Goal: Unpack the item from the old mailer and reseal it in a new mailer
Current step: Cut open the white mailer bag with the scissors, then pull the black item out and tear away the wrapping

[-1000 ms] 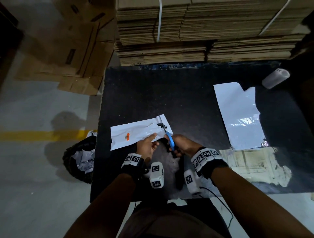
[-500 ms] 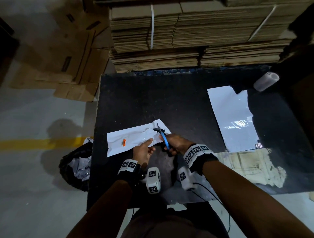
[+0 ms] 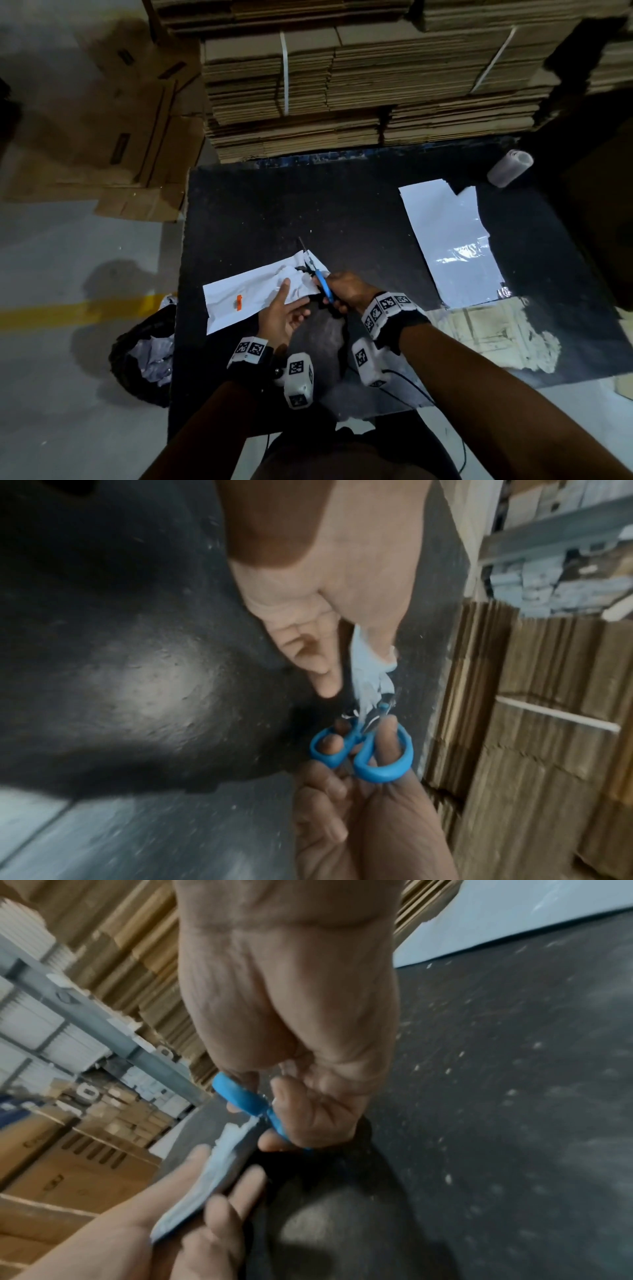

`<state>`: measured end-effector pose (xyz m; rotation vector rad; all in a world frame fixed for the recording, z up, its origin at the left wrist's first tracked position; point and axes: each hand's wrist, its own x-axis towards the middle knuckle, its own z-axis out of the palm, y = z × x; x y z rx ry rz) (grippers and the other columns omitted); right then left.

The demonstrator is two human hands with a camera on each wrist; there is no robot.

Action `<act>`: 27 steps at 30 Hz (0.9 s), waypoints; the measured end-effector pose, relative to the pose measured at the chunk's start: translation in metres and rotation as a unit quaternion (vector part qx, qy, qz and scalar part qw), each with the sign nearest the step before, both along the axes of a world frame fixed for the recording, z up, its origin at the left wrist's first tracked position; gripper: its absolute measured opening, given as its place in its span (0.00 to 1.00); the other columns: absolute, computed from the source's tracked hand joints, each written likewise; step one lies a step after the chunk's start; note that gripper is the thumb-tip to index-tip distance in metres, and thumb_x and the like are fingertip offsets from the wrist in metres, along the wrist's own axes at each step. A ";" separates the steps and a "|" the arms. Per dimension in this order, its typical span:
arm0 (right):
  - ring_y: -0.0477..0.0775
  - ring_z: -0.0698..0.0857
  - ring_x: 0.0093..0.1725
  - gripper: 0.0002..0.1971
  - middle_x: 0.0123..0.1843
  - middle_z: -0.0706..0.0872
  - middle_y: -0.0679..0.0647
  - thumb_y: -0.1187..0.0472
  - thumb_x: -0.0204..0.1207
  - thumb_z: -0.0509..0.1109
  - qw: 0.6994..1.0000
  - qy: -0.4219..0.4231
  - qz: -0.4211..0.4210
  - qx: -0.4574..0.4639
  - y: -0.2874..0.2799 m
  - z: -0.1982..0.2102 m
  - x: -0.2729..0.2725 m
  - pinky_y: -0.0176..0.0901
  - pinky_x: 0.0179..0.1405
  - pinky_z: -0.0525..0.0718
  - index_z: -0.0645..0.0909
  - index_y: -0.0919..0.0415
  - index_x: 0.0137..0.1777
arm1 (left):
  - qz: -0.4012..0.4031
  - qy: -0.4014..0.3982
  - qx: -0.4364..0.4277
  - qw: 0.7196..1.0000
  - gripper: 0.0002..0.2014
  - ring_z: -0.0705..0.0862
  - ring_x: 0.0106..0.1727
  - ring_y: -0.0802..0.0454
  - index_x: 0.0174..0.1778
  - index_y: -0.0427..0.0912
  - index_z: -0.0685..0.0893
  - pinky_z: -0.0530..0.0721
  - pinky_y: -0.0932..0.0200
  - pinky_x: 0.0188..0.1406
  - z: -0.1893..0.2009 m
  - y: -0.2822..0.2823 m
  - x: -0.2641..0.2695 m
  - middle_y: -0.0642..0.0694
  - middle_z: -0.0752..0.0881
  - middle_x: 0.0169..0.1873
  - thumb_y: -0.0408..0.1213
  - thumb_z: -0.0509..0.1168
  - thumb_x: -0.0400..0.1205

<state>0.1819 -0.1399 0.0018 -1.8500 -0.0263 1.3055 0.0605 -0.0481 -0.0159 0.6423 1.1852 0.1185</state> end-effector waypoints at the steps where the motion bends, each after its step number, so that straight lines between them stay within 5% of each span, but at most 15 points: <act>1: 0.44 0.68 0.13 0.14 0.24 0.80 0.57 0.50 0.80 0.67 1.000 -0.003 -0.008 0.013 -0.005 0.003 0.001 0.28 0.12 0.63 0.81 0.62 0.44 | -0.042 0.008 -0.016 0.999 0.29 0.84 0.30 0.48 0.51 0.33 0.85 0.80 0.62 0.30 0.002 0.001 -0.002 0.35 0.90 0.45 0.61 0.63 0.79; 3: 0.44 0.68 0.14 0.14 0.22 0.80 0.54 0.50 0.80 0.68 0.999 -0.016 -0.016 0.037 -0.017 0.009 0.004 0.28 0.13 0.63 0.81 0.60 0.39 | -0.125 0.015 -0.052 0.991 0.38 0.86 0.33 0.46 0.53 0.31 0.83 0.79 0.61 0.30 0.005 0.001 -0.007 0.33 0.90 0.48 0.68 0.55 0.78; 5: 0.45 0.70 0.16 0.14 0.23 0.81 0.54 0.51 0.80 0.69 0.998 -0.043 -0.010 0.049 -0.033 0.017 0.009 0.30 0.13 0.66 0.82 0.58 0.36 | -0.181 0.025 -0.050 0.982 0.37 0.86 0.29 0.47 0.53 0.29 0.83 0.79 0.62 0.26 0.008 -0.004 -0.007 0.32 0.90 0.48 0.66 0.55 0.80; 9: 0.46 0.77 0.17 0.14 0.27 0.85 0.55 0.54 0.79 0.71 0.992 -0.116 0.007 0.053 -0.072 0.031 0.021 0.34 0.15 0.74 0.82 0.59 0.33 | -0.215 0.028 0.116 0.969 0.14 0.80 0.20 0.51 0.44 0.32 0.83 0.74 0.64 0.21 0.016 -0.027 0.016 0.35 0.88 0.33 0.41 0.65 0.83; 11: 0.47 0.79 0.17 0.14 0.27 0.87 0.56 0.55 0.77 0.73 0.990 -0.129 -0.007 0.050 -0.093 0.038 0.027 0.35 0.17 0.78 0.82 0.59 0.32 | -0.267 0.004 0.220 0.938 0.09 0.78 0.21 0.51 0.38 0.34 0.82 0.73 0.64 0.19 0.020 -0.040 0.038 0.37 0.85 0.28 0.34 0.66 0.82; 17: 0.40 0.79 0.17 0.14 0.19 0.81 0.50 0.57 0.74 0.74 0.948 -0.306 -0.053 -0.067 -0.171 0.044 0.057 0.33 0.22 0.74 0.85 0.64 0.29 | -0.467 -0.052 0.486 0.737 0.02 0.87 0.37 0.53 0.38 0.42 0.88 0.83 0.60 0.43 0.029 -0.095 0.114 0.46 0.90 0.35 0.32 0.71 0.75; 20: 0.55 0.84 0.27 0.14 0.26 0.83 0.57 0.57 0.74 0.72 0.917 -0.366 -0.084 -0.131 -0.224 0.037 0.079 0.46 0.31 0.80 0.84 0.63 0.30 | -0.540 -0.081 0.524 0.654 0.05 0.87 0.44 0.46 0.45 0.40 0.87 0.83 0.56 0.47 0.036 -0.136 0.148 0.42 0.89 0.43 0.32 0.71 0.75; 23: 0.59 0.81 0.30 0.16 0.26 0.79 0.61 0.55 0.75 0.72 0.890 -0.395 -0.121 -0.193 -0.284 0.033 0.102 0.46 0.29 0.73 0.82 0.65 0.31 | -0.632 -0.037 0.558 0.537 0.10 0.82 0.54 0.38 0.51 0.37 0.83 0.77 0.53 0.52 0.034 -0.171 0.170 0.37 0.82 0.52 0.35 0.69 0.76; 27: 0.65 0.86 0.39 0.12 0.37 0.86 0.64 0.50 0.75 0.72 0.871 -0.390 -0.140 -0.266 -0.347 0.028 0.137 0.42 0.33 0.68 0.83 0.58 0.38 | -0.646 0.061 0.604 0.462 0.13 0.74 0.65 0.38 0.56 0.37 0.80 0.75 0.50 0.62 0.020 -0.194 0.181 0.38 0.76 0.62 0.34 0.68 0.76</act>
